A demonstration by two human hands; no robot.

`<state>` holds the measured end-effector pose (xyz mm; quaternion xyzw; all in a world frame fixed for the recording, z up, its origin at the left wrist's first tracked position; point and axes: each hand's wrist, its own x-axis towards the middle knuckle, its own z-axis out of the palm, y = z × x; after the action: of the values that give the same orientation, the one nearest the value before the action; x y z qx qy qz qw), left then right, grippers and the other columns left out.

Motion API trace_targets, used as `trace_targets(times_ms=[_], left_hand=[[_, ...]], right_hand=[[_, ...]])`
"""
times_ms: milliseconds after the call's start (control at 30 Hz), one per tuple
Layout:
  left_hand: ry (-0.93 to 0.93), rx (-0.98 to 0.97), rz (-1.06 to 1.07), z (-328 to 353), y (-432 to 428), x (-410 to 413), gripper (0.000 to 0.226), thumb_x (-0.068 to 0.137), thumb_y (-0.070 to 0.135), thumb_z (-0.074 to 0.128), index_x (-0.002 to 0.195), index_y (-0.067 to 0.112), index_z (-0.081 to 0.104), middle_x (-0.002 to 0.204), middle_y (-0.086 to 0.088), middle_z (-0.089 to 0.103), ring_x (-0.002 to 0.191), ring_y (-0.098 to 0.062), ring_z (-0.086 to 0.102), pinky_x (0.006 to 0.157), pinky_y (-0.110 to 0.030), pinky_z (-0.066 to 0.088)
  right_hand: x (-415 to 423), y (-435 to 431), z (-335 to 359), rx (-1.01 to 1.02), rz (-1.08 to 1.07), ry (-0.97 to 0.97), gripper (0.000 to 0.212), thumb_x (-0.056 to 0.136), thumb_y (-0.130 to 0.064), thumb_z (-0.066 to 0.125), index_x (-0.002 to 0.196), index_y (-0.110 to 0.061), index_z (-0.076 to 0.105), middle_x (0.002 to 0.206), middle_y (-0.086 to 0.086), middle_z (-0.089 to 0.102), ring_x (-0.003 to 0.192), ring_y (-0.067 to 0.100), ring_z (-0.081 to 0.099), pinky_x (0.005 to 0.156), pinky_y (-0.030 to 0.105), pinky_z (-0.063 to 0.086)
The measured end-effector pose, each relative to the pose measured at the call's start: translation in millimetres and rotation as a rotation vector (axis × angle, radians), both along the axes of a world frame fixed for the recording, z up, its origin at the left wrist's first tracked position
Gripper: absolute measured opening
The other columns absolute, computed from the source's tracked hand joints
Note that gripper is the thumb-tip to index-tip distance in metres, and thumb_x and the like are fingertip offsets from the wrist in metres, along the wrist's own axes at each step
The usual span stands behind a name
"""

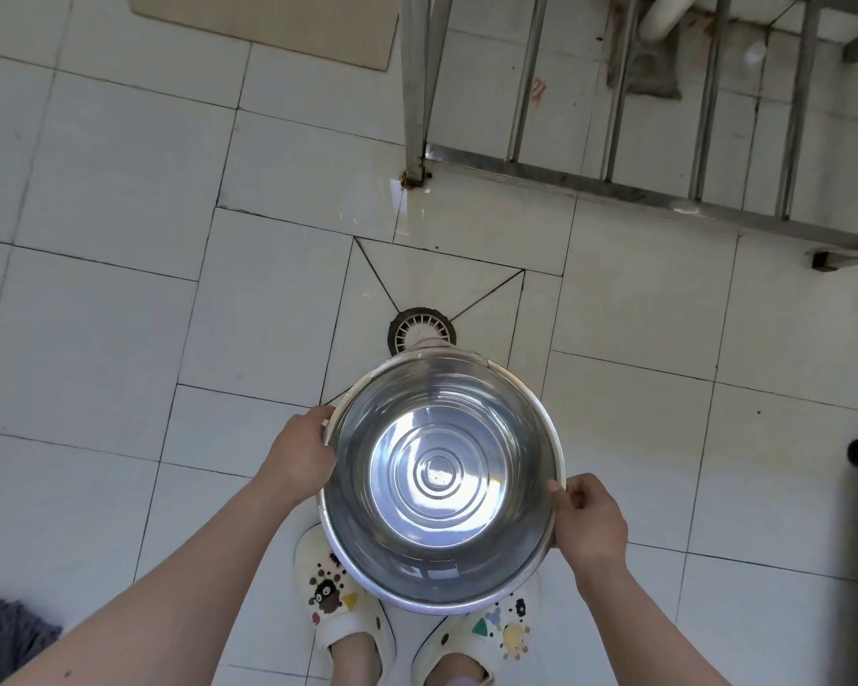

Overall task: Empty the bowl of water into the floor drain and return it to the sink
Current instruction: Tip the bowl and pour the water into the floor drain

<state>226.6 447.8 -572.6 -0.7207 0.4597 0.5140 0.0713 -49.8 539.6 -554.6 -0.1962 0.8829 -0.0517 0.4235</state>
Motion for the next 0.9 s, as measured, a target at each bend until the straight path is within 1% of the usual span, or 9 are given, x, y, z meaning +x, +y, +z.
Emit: trace_targets(times_ms=[67,167,300,367,500,667,733,800,900], left_hand=[[0.002,0.002,0.0,0.1,-0.1,-0.5,0.037,0.086,0.004,0.052,0.122,0.013,0.057,0.087,-0.005,0.064,0.076,-0.023,0.06,0.063,-0.026,0.044],[-0.001,0.002,-0.002,0.4,-0.3,-0.8,0.037,0.086,0.002,0.051,0.121,0.012,0.058,0.087,-0.004,0.063,0.074,-0.022,0.059,0.06,-0.025,0.044],[0.012,0.002,0.009,1.0,-0.7,-0.9,0.037,0.085,0.0,0.051,0.118,0.012,0.059,0.09,-0.011,0.068,0.078,-0.028,0.063,0.069,-0.031,0.05],[0.017,-0.001,0.012,0.9,0.0,-0.4,0.037,0.084,-0.001,0.051,0.118,0.011,0.059,0.091,-0.012,0.069,0.081,-0.029,0.064,0.071,-0.033,0.052],[0.015,-0.005,0.013,-0.2,1.0,-0.1,0.035,0.086,0.001,0.052,0.118,0.012,0.059,0.087,-0.01,0.067,0.075,-0.025,0.062,0.064,-0.028,0.048],[0.015,-0.006,0.013,-0.7,1.7,1.4,0.034,0.085,0.001,0.052,0.117,0.011,0.06,0.087,-0.011,0.067,0.074,-0.025,0.061,0.065,-0.029,0.048],[0.016,-0.008,0.011,-0.9,2.2,2.0,0.034,0.085,0.001,0.052,0.116,0.011,0.06,0.086,-0.011,0.067,0.074,-0.026,0.061,0.065,-0.029,0.048],[0.016,-0.012,0.007,-1.3,2.9,2.8,0.034,0.085,0.002,0.052,0.117,0.011,0.06,0.084,-0.009,0.066,0.073,-0.024,0.06,0.061,-0.026,0.046],[0.006,-0.013,-0.007,-2.1,3.8,3.5,0.035,0.085,0.001,0.051,0.118,0.012,0.059,0.083,-0.007,0.066,0.072,-0.022,0.059,0.057,-0.023,0.044]], right_hand=[[-0.2,-0.6,0.4,0.0,-0.002,0.0,0.027,0.093,-0.024,0.057,0.077,-0.002,0.051,0.068,0.008,0.056,0.081,0.044,0.065,0.08,0.05,0.056],[-0.9,-1.2,1.1,0.0,-0.006,-0.004,0.028,0.093,-0.023,0.057,0.08,0.001,0.052,0.067,0.008,0.055,0.082,0.045,0.064,0.08,0.051,0.056],[-1.1,-2.2,2.2,-0.001,-0.002,-0.006,0.029,0.093,-0.023,0.057,0.082,0.003,0.053,0.069,0.01,0.056,0.082,0.045,0.064,0.08,0.051,0.056],[-0.7,-2.8,2.3,0.001,-0.002,-0.003,0.029,0.093,-0.024,0.057,0.083,0.003,0.053,0.069,0.01,0.056,0.082,0.045,0.065,0.08,0.05,0.056],[-0.2,-3.4,4.3,0.005,0.004,0.002,0.028,0.093,-0.023,0.057,0.08,0.001,0.053,0.069,0.009,0.056,0.082,0.044,0.065,0.08,0.051,0.056],[1.2,-4.7,8.2,0.006,0.01,0.009,0.028,0.093,-0.023,0.057,0.082,0.003,0.053,0.067,0.007,0.054,0.08,0.044,0.063,0.08,0.051,0.056],[1.3,-4.0,8.2,0.007,0.01,0.012,0.028,0.093,-0.022,0.057,0.083,0.003,0.053,0.067,0.007,0.053,0.072,0.038,0.059,0.081,0.052,0.056],[1.4,-3.1,7.7,0.01,0.01,0.015,0.028,0.093,-0.023,0.057,0.083,0.003,0.053,0.067,0.007,0.053,0.068,0.031,0.055,0.081,0.053,0.056],[2.5,-3.2,7.9,0.012,0.0,0.012,0.028,0.094,-0.023,0.057,0.084,0.003,0.054,0.072,0.016,0.058,0.071,0.036,0.06,0.081,0.052,0.056]])
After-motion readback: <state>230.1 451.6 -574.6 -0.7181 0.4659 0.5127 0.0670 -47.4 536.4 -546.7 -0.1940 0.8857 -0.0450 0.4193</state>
